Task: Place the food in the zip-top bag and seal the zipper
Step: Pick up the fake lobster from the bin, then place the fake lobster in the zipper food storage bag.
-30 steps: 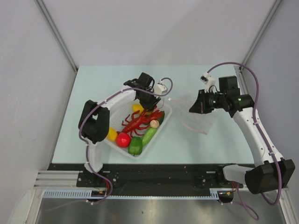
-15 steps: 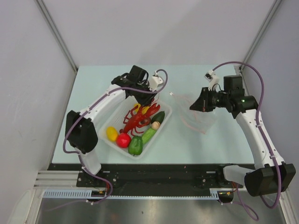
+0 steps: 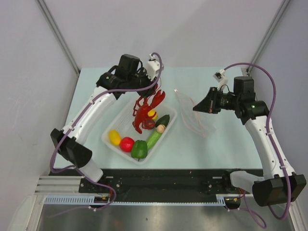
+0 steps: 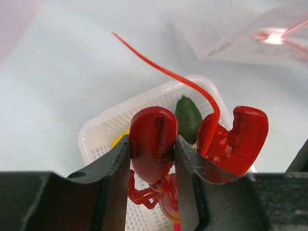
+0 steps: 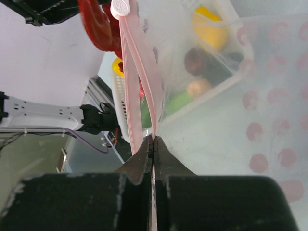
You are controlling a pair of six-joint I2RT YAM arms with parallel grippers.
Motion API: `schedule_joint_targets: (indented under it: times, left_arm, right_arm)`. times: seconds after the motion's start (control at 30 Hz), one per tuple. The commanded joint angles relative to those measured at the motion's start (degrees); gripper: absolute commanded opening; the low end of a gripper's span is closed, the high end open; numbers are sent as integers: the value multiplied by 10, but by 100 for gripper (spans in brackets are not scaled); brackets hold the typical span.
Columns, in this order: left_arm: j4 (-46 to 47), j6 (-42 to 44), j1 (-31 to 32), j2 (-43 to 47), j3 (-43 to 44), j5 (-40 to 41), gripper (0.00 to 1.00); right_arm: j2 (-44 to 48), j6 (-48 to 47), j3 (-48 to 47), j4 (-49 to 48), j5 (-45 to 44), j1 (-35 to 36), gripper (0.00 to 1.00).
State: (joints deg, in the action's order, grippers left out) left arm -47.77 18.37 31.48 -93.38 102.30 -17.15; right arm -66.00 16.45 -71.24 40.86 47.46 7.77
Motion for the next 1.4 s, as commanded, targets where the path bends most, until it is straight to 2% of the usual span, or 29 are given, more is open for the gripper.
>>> schedule_joint_targets:
  times: [0.0,0.37,0.6,0.83,1.1,1.37]
  left_arm:
    - [23,-33,0,51,71,-17,0]
    - [116,-82,2,90,191,-30,0]
    - [172,-130,4,91,245,-68,0]
    - [213,-203,23,90,235,-130,0]
    - [241,-222,77,74,218,-148,0]
    - [292,-214,100,94,102,-158,0]
  right_arm:
    - [8,57,-5,-53,41,-6,0]
    - [6,147,28,-104,90,-8,0]
    - [-4,175,73,-145,73,13,0]
    - [-26,229,81,-200,78,20,0]
    - [-41,262,79,-227,90,25,0]
    - [-26,269,58,-231,112,21,0]
